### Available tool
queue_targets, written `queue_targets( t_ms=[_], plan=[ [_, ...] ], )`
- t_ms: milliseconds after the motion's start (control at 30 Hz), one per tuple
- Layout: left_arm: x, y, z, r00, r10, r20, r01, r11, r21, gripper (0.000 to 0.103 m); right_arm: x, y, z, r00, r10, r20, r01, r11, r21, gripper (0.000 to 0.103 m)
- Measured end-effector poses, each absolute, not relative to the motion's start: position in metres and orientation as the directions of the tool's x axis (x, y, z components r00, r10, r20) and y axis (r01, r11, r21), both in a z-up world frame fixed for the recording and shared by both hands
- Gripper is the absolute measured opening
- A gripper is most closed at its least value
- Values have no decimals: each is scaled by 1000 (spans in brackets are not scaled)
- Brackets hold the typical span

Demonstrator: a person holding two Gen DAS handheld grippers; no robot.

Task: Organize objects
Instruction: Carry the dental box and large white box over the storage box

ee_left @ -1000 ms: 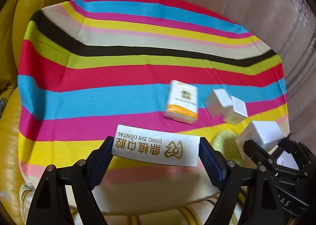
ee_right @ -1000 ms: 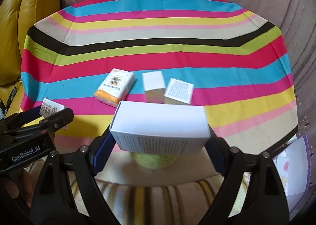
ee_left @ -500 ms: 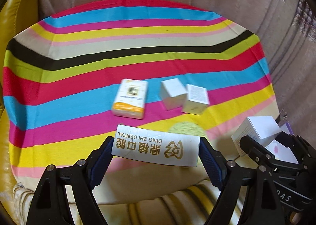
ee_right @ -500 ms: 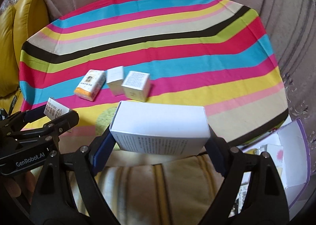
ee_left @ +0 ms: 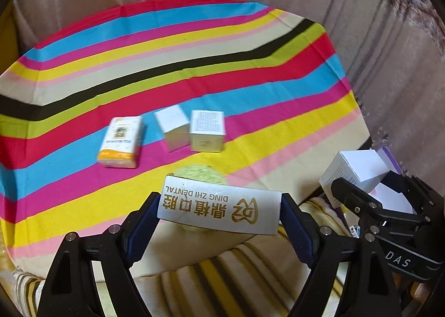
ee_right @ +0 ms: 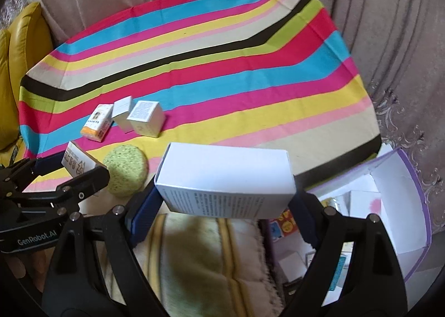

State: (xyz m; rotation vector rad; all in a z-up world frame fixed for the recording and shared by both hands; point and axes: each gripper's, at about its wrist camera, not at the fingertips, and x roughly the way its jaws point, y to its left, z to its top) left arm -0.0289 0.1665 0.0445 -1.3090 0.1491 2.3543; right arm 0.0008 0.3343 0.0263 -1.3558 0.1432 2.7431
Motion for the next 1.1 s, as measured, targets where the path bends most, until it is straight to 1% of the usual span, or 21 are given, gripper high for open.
queue_targets(
  t_ms=[433, 767, 1100],
  plan=[
    [-8, 223, 48, -426, 340, -838, -555, -830, -55, 84, 30, 389, 26, -600, 92, -795, -191, -981, 31, 87],
    [11, 257, 53, -388, 382, -838, -630, -774, -61, 84, 54, 434, 27, -584, 139, -800, -262, -965, 24, 87],
    [35, 301, 46, -310, 408, -858, -720, -691, -68, 84, 73, 479, 27, -560, 241, -793, -334, -941, -50, 87]
  ],
)
